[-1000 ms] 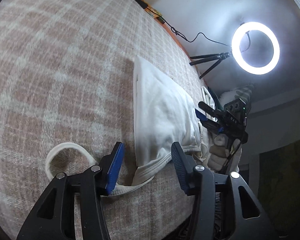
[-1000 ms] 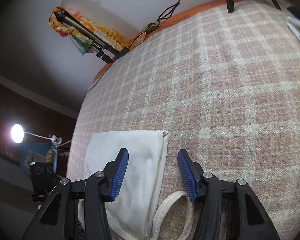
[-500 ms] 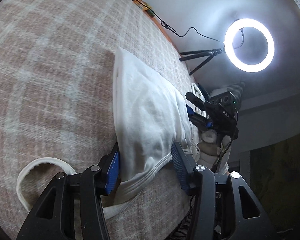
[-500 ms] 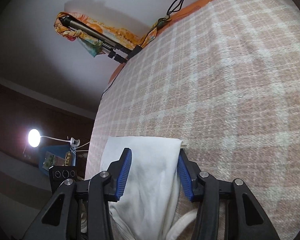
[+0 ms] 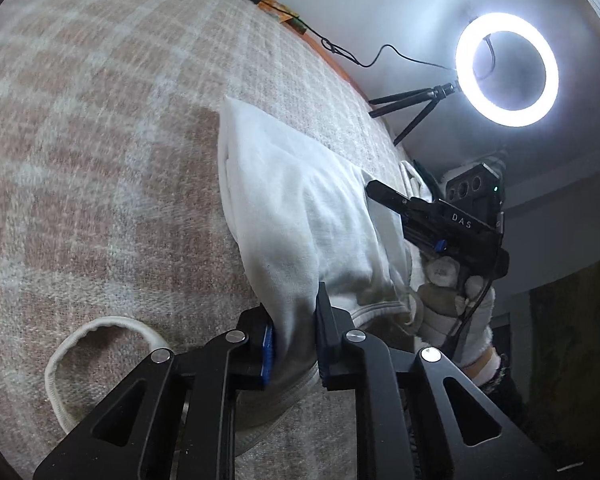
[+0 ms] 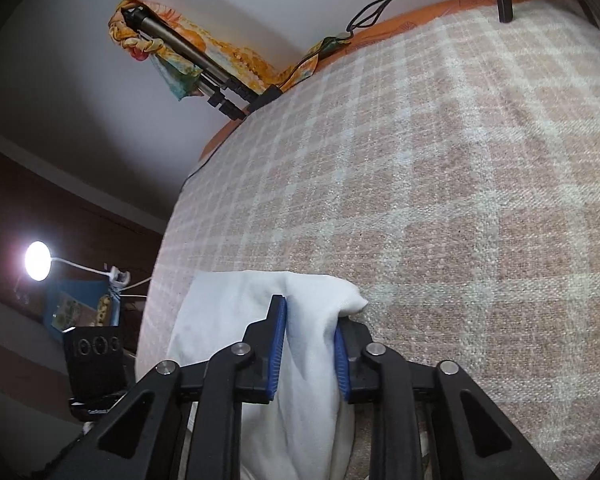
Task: Fold small clothes
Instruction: 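Grasp the edge of the folded camisole with both tools, then lift the folded camisole with both tools and carry it to the green cloth stack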
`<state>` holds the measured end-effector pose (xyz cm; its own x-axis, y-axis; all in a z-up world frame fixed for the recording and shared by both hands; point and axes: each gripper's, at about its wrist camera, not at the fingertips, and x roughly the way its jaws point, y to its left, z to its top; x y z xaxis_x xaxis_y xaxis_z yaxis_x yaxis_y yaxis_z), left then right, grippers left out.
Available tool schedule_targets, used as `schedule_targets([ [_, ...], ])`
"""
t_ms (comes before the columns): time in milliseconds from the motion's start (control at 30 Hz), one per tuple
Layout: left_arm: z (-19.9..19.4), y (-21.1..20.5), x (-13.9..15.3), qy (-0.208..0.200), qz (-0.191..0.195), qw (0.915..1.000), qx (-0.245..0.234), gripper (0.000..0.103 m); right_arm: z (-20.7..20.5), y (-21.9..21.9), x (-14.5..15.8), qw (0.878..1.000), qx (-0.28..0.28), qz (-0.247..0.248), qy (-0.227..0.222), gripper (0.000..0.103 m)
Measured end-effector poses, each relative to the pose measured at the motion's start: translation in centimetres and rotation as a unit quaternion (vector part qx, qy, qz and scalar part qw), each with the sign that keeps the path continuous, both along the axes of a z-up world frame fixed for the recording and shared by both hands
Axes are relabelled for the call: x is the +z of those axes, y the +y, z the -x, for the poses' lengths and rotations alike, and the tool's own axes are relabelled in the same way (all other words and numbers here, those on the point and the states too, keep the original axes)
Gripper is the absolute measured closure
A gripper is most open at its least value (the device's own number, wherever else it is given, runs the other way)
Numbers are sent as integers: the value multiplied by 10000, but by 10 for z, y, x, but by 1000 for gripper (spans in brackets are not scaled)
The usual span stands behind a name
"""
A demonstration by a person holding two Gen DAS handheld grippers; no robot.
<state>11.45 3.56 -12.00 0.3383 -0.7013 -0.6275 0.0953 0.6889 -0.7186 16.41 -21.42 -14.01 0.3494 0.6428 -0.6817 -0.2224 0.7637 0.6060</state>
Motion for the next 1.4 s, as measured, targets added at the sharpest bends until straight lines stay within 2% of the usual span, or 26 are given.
schedule_targets([
  [133, 3, -5, 10, -261, -288, 9992, -50, 91, 4, 6, 9, 9995, 19, 236, -193, 92],
  [367, 14, -21, 33, -840, -872, 9925, -190, 92, 18, 20, 33, 9959, 2, 617, -656, 94],
  [567, 22, -35, 45, -1209, -1112, 9857, -363, 93, 31, 19, 52, 9933, -59, 660, -947, 94],
  [1200, 35, -65, 71, -1822, -1210, 9740, -596, 93, 70, 2, 94, 9877, -258, 631, -1405, 94],
  [1400, 41, -79, 79, -2037, -1273, 9678, -748, 93, 85, -4, 108, 9854, -312, 670, -1537, 94],
])
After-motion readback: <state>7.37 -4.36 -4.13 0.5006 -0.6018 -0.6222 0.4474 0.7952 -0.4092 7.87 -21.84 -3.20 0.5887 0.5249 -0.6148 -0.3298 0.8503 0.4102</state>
